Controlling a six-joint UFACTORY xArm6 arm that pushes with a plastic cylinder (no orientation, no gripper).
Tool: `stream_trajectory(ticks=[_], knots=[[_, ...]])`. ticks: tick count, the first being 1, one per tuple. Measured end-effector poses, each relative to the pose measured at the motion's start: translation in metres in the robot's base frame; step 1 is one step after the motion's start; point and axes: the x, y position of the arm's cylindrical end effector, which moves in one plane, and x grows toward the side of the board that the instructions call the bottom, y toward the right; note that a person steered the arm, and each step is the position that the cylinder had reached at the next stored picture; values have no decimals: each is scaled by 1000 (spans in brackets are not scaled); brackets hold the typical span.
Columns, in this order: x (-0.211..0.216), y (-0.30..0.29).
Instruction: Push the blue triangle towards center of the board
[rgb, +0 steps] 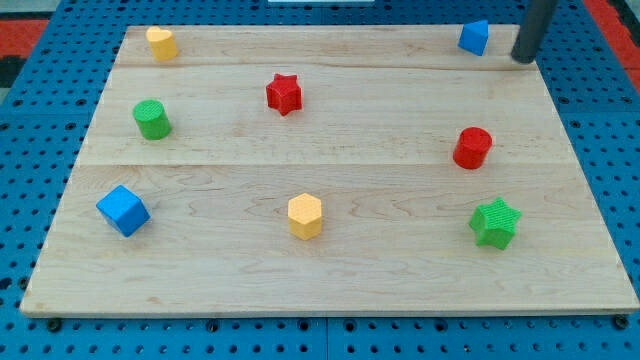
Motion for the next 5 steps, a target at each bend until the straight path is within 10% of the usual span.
stream_trajectory(ticks=[2, 5], knots=[[-36, -135], [0, -100]])
